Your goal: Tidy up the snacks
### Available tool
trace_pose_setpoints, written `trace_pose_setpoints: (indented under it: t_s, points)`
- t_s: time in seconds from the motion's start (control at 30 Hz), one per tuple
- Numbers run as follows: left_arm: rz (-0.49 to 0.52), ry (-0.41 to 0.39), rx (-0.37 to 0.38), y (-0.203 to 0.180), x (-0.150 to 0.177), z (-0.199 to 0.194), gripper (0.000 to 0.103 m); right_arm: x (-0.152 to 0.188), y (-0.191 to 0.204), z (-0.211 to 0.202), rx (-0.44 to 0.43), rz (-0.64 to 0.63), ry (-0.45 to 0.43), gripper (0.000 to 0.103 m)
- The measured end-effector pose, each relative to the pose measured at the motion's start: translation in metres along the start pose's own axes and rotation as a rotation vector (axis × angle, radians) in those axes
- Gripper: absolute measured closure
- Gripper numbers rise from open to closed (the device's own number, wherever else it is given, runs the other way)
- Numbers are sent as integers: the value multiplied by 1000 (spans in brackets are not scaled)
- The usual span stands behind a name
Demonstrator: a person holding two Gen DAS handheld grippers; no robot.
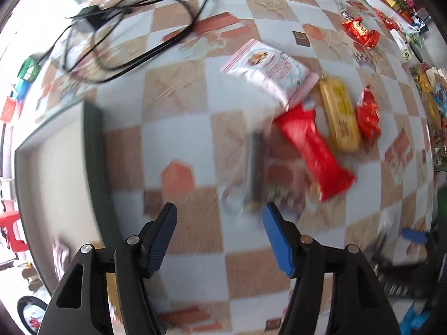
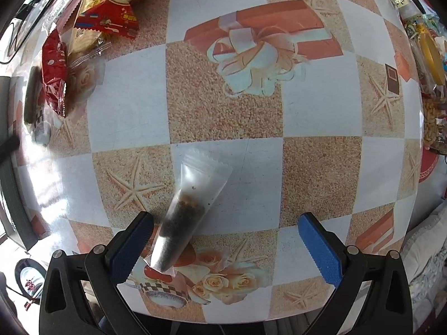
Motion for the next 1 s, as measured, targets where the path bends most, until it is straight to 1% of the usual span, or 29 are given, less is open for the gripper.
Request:
trace_pose_setpoints:
  t_s: [0.13, 0.17, 0.2, 0.23, 0.27, 0.3, 0.33, 0.37, 0.4, 0.5, 0.6, 0.63, 0.67, 0.7, 0.77, 0.83, 0.87, 0.9, 1.0]
  points:
    - [33, 30, -6, -13, -35, 9, 36, 0, 1, -1, -2, 4, 3, 0]
    - [36, 48, -8, -16, -43, 12, 40, 0, 2, -1, -2, 3, 2, 0]
    - [26, 36, 21, -18, -45, 9, 47, 1, 2, 0, -3, 4, 1, 0]
    - [25, 37, 25, -19, -46, 8, 56, 1, 2, 0, -3, 4, 0, 0]
    - [29, 36, 24, -21, -46, 6, 71, 0, 2, 0, -3, 4, -1, 0]
    - [41, 35, 22, -24, -46, 5, 79, 0, 2, 0, -4, 6, -1, 0]
    - [53, 38, 17, -26, -44, 4, 83, 0, 2, 0, -4, 6, 0, 0]
    - [56, 40, 18, -34, -44, 0, 83, 0, 2, 0, -3, 5, 0, 0]
    - [51, 43, 24, -31, -39, 0, 83, 0, 2, 0, -2, 4, 3, 0]
    - [23, 68, 52, -27, 8, 14, 83, 0, 2, 3, -18, 27, 28, 0]
    - [25, 77, 37, -21, 46, 20, 80, 2, 10, 5, -23, 28, 33, 0]
    - [21, 74, 24, -19, 56, 20, 80, 3, 13, 5, -19, 22, 29, 0]
    - [17, 75, 17, -17, 60, 20, 77, 4, 16, 5, -14, 15, 23, 0]
    - [14, 74, 15, -18, 57, 19, 73, 5, 18, 5, -11, 10, 18, 0]
    - [8, 54, 11, -15, 57, 13, 50, 5, 21, 5, -11, 11, 13, 0]
    - [4, 19, -5, -11, 54, 2, 38, 5, 22, 4, -17, 22, 13, 0]
    - [3, 13, -7, -3, 41, -2, 34, 5, 22, 4, -18, 25, 15, 0]
    - [5, 16, -6, -4, 36, -3, 33, 4, 22, 3, -18, 26, 16, 0]
    - [8, 70, -19, -4, 21, 5, 33, 3, 25, 2, -19, 28, 18, 0]
Point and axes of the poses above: each gripper's, at about its wrist camera, not at the fingertips, and z roughly the way its jaws point, y to its left, x to its underside, the point moved 4 cm from there along z, roughly the way its jaws point, and after that the axes turned 15 degrees about y, right-handed, at the moved point
